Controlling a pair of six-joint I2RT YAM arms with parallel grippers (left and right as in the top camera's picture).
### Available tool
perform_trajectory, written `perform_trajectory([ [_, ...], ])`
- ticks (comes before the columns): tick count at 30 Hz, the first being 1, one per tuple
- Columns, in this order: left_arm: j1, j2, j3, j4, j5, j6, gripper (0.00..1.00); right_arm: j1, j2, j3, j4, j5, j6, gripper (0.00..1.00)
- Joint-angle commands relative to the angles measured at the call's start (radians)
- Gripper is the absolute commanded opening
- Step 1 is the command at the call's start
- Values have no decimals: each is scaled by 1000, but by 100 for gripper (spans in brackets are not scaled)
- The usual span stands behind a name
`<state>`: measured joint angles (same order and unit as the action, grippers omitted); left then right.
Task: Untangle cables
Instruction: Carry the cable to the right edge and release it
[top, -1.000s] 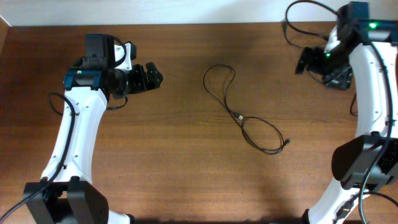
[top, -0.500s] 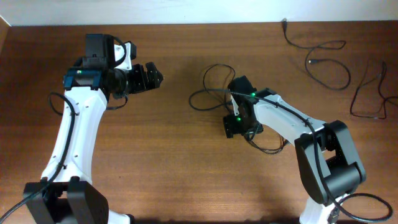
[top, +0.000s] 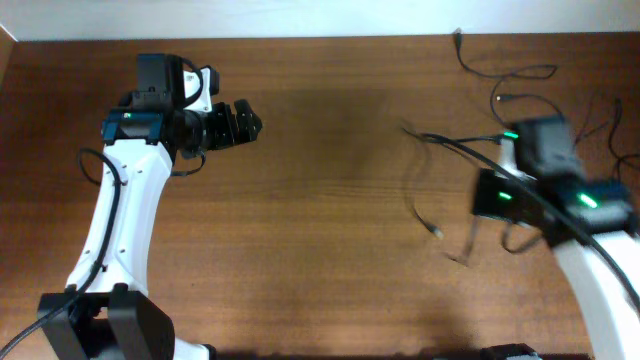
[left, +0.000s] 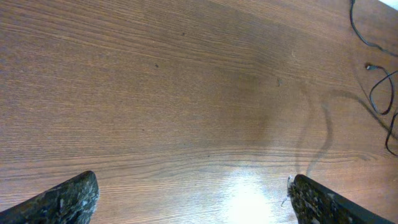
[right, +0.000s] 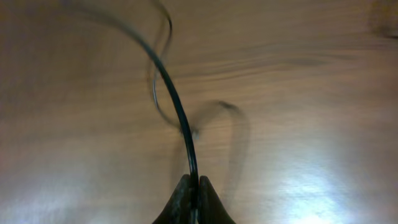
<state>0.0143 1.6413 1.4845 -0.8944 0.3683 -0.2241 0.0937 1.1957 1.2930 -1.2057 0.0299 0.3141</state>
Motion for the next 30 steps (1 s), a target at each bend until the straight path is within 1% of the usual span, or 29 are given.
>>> perform_trajectory([
  [1,1,1,3,-2,10,5,99,-187,-205,9,-6,135,8,4],
  [2,1,1,3,-2,10,5,99,-281,-282,9,18,181,-19,4],
  [4,1,1,3,-1,10,5,99,-410,-363,9,92,209,-114,4],
  [5,1,1,3,-2,10,5,99,-480,-357,9,113,217,-131,4],
  [6,1,1,3,-1,10,5,99,-503,-341,9,122,230,-131,4],
  [8,1,1,3,-2,10,5,99,-539,-230,8,128,255,-123,4],
  [9,1,1,3,-2,10,5,99,-539,-167,8,102,255,-122,4],
  [11,1,1,3,-2,10,5,99,-539,-62,8,41,255,-72,4],
  [12,1,1,3,-2,10,5,99,-539,19,8,7,193,-64,4],
  [14,1,1,3,-2,10,5,99,-538,144,8,7,3,-184,4],
  [15,1,1,3,-2,10,5,99,-538,244,8,36,-92,-263,4],
  [19,1,1,3,-2,10,5,99,-538,503,8,104,-134,-285,4],
  [20,1,1,3,-2,10,5,99,-538,555,8,127,-131,-283,8],
  [21,1,1,3,-2,10,5,99,-538,570,8,132,-131,-280,17],
  [23,1,1,3,-2,10,5,99,-538,546,40,123,-131,-273,98],
  [26,1,1,3,-2,10,5,99,-538,420,105,66,-127,-273,98],
  [30,1,1,3,-2,10,5,99,-538,47,123,26,-147,-274,98],
])
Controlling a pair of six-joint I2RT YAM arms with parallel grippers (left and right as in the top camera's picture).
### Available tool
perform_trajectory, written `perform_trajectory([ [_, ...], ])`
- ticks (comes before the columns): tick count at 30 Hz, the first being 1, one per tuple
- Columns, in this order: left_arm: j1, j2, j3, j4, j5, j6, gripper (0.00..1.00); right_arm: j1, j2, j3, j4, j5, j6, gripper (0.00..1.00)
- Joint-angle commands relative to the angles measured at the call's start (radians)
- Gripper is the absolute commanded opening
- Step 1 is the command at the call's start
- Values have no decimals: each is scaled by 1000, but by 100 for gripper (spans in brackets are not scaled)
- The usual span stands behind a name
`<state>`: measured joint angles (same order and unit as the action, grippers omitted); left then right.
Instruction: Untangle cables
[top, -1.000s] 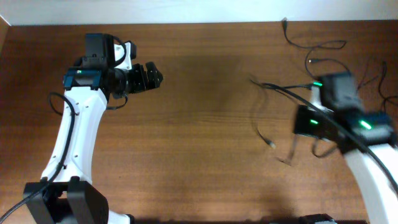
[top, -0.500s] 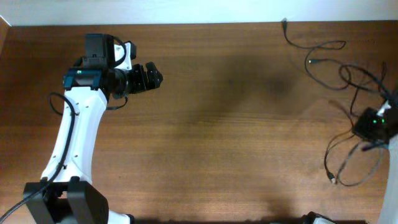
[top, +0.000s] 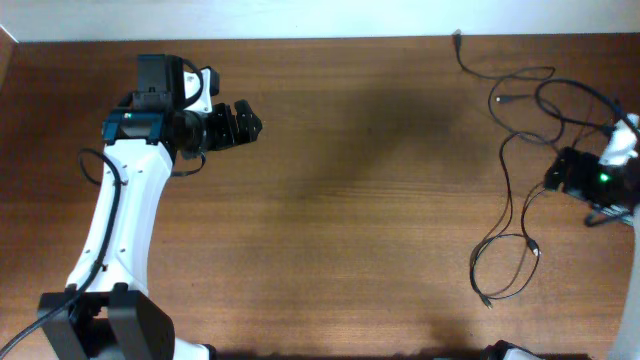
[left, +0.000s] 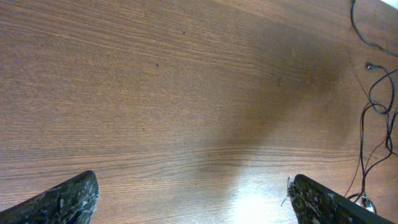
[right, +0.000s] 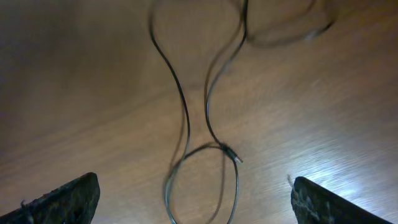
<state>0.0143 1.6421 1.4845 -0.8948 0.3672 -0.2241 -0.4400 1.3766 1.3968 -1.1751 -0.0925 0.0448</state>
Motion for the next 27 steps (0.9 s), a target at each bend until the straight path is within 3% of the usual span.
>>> perform_trajectory([
  [1,1,0,3,-1,11,5,99,-5,-260,19,-14,-106,-4,98],
  [7,1,0,3,-1,11,5,99,-3,-656,19,-115,-158,-13,98],
  [8,1,0,3,-1,11,5,99,38,-675,19,-175,-158,-93,98],
  [10,2,0,3,-1,11,5,99,145,-676,24,-221,-154,-121,98],
  [21,2,0,3,-1,11,5,99,240,-694,100,-250,-62,-120,98],
  [27,2,0,3,-1,11,5,99,237,-1019,98,-219,-53,-121,98],
])
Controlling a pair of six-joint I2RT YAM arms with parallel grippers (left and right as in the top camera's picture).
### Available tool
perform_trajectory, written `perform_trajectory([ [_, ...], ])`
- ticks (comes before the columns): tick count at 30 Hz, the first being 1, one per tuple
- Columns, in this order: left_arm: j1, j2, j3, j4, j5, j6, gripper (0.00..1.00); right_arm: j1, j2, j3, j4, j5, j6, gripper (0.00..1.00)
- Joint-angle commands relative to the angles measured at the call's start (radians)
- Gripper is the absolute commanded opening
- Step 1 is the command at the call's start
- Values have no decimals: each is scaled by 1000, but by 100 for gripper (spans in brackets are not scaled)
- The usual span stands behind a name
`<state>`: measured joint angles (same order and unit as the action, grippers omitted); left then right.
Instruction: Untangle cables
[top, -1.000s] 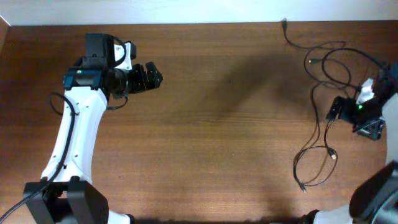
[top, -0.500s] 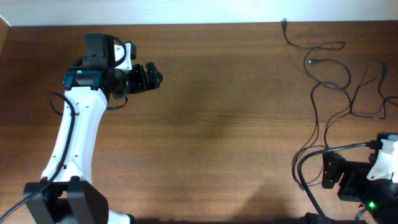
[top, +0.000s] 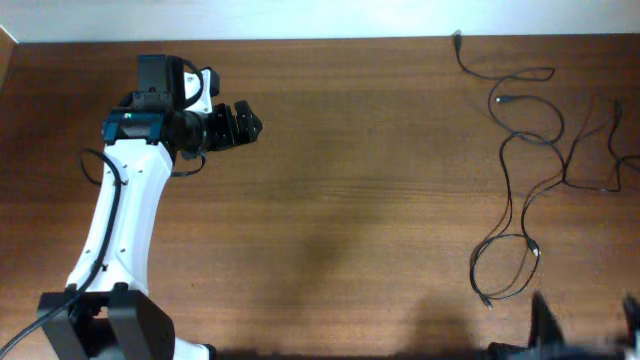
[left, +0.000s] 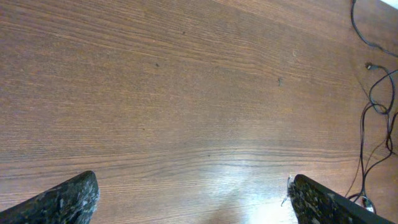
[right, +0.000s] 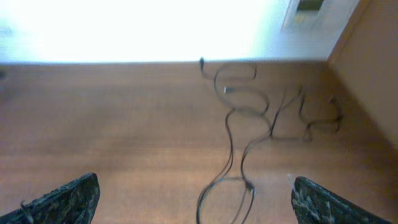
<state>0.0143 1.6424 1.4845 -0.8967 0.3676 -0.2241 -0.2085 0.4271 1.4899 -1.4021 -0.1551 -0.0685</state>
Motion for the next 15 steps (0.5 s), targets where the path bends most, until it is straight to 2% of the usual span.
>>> perform_trajectory([
  [1,2,0,3,1,10,5,99,5,-121,0,19,10,-15,98],
  [4,2,0,3,1,10,5,99,5,-200,-97,59,-1,-22,98],
  [8,2,0,3,1,10,5,99,5,-354,-459,329,-106,-21,98],
  [10,2,0,3,1,10,5,99,5,-398,-567,421,-146,-21,98],
  [11,2,0,3,1,10,5,99,5,-423,-662,519,-171,-21,98],
  [15,2,0,3,1,11,5,99,5,-422,-912,828,-266,-19,98],
])
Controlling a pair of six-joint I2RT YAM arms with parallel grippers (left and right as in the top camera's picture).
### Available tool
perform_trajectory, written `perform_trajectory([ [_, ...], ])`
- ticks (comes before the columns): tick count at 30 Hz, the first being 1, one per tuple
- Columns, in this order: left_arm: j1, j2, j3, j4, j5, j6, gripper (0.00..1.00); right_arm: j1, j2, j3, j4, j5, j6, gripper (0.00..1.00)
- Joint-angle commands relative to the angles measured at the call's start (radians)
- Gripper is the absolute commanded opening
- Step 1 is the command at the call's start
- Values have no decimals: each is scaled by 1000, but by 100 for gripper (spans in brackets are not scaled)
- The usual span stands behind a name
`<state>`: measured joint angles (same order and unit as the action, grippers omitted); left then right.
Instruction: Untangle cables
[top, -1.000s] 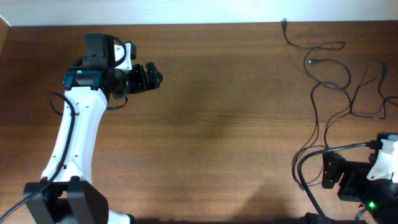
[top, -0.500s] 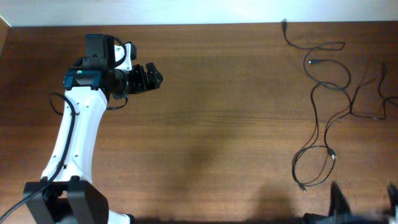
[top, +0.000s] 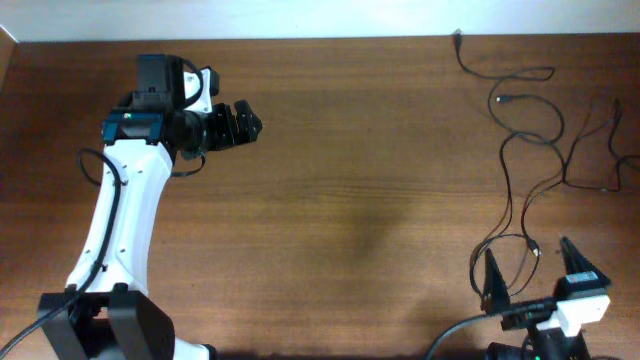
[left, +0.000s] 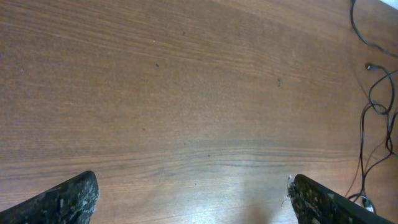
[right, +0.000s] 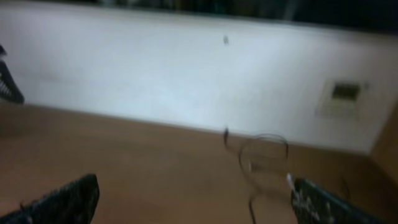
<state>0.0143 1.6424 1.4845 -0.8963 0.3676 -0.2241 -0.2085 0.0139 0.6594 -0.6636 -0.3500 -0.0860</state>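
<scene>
A long black cable (top: 507, 160) winds down the right side of the table, from a plug at the back edge to a loop (top: 505, 268) near the front. A thinner dark cable (top: 596, 150) lies beside it at the far right. My right gripper (top: 533, 275) stands open at the front right edge, just in front of the loop, holding nothing. Its blurred wrist view shows the black cable (right: 250, 163) far off under the white wall, between the open fingers of the right gripper (right: 193, 202). My left gripper (top: 250, 122) is open at the back left, far from the cables (left: 372, 99).
The brown wooden table (top: 360, 190) ends at a white wall (right: 186, 81) at the back. The left arm's white links (top: 115, 230) stand along the left side. A wall socket (right: 343, 93) shows on the wall.
My right gripper, barely showing at the front edge before, now stands in the overhead view at the front right. Its camera points up at the wall. Cables and left arm are unchanged.
First my right gripper was shut on the black cable, holding it up over the right middle of the table. Then it was open at the right edge and the cable lay in loops. After that it was at the front edge, where it stays open now.
</scene>
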Motion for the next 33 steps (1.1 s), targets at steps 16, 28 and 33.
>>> perform_trajectory([
  [16,2,0,3,0,10,5,99,24,-10,-654,692,2,159,98],
  [28,2,0,3,0,10,5,99,106,-10,-654,589,283,248,98],
  [33,2,0,3,0,11,5,99,106,-10,-654,589,283,248,98],
])
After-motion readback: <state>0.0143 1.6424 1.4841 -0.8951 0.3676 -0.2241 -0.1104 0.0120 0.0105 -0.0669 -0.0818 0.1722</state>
